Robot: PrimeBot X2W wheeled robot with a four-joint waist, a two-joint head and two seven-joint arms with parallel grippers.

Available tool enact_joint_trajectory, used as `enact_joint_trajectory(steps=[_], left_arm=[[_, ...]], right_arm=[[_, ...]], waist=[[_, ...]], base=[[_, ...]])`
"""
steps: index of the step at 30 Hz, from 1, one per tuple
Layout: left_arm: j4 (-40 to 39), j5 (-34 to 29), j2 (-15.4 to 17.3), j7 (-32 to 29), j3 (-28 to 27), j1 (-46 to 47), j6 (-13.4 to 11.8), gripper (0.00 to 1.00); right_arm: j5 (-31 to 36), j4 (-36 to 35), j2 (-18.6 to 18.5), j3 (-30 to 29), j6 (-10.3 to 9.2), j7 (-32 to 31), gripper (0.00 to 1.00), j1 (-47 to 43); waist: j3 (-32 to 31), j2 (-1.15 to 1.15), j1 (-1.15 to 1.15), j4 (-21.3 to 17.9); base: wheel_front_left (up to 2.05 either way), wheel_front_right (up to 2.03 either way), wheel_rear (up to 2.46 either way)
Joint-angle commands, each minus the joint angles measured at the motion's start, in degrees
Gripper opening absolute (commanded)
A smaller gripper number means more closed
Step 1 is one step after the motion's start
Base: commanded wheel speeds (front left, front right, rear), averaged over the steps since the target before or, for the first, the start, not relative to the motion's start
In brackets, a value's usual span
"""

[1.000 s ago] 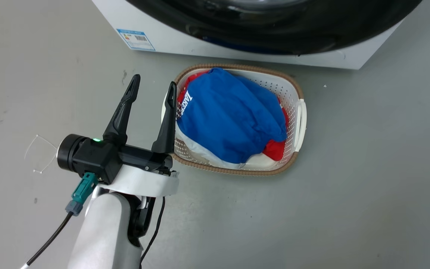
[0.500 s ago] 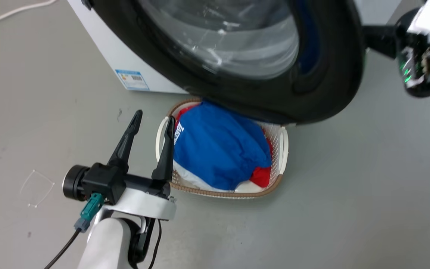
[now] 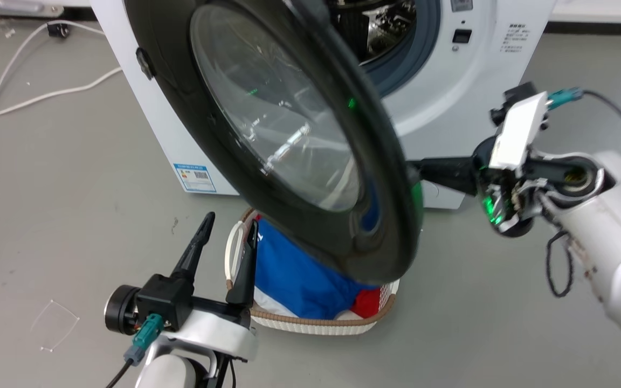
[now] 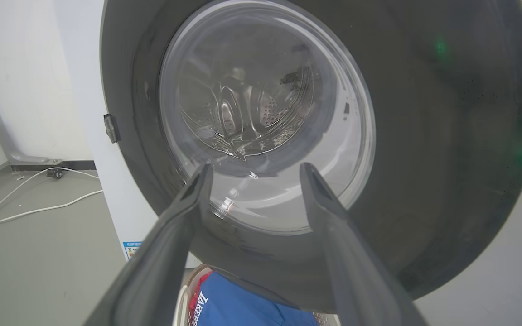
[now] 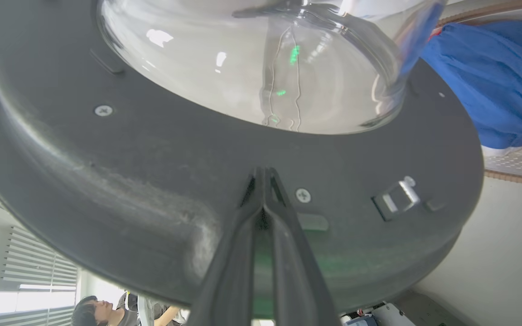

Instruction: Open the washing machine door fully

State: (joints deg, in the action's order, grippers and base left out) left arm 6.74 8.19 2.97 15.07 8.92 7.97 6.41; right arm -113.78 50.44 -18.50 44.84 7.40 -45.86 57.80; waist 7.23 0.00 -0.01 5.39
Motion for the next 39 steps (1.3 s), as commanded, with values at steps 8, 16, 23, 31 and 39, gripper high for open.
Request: enact_joint_trajectory(steps=[8, 16, 23, 31, 39], left_arm=[[1.00, -0.23, -0.07, 0.14, 1.08, -2.37, 0.27, 1.00], [1.31, 0.17, -0.07, 0.14, 1.37, -3.26, 0.30, 1.00], [1.78, -0.04, -0.08, 0.14, 0.52, -4.00, 0.38, 1.00], [2.07, 0.40, -0.08, 0.14, -1.05, -5.59, -0.22, 1.00], [2.44, 0.62, -0.06, 0.14, -2.81, -6.68, -0.89, 1.00]], right_arm=[[-1.39, -9.58, 1.79, 1.15, 0.16, 2.57, 0.00, -8.56], [0.45, -17.83, 1.42, 2.50, 0.16, 7.99, 0.00, -13.23], [2.48, -22.00, -0.96, 1.27, 0.16, 16.32, 0.00, -15.96], [12.09, -26.20, -5.30, -4.24, 0.16, 42.41, 0.00, -23.02], [22.13, -28.26, -10.35, -6.05, 0.16, 59.54, 0.49, -32.63]], waist=[[-3.71, 0.00, 0.01, 0.43], [-4.44, 0.00, 0.01, -0.04], [-5.28, 0.00, 0.01, -1.03], [-6.95, 0.00, 0.01, -2.97], [-7.72, 0.00, 0.01, -4.52]], base=[[0.00, 0.00, 0.00], [0.00, 0.00, 0.00], [0.00, 0.00, 0.00], [0.00, 0.00, 0.00], [0.00, 0.00, 0.00]])
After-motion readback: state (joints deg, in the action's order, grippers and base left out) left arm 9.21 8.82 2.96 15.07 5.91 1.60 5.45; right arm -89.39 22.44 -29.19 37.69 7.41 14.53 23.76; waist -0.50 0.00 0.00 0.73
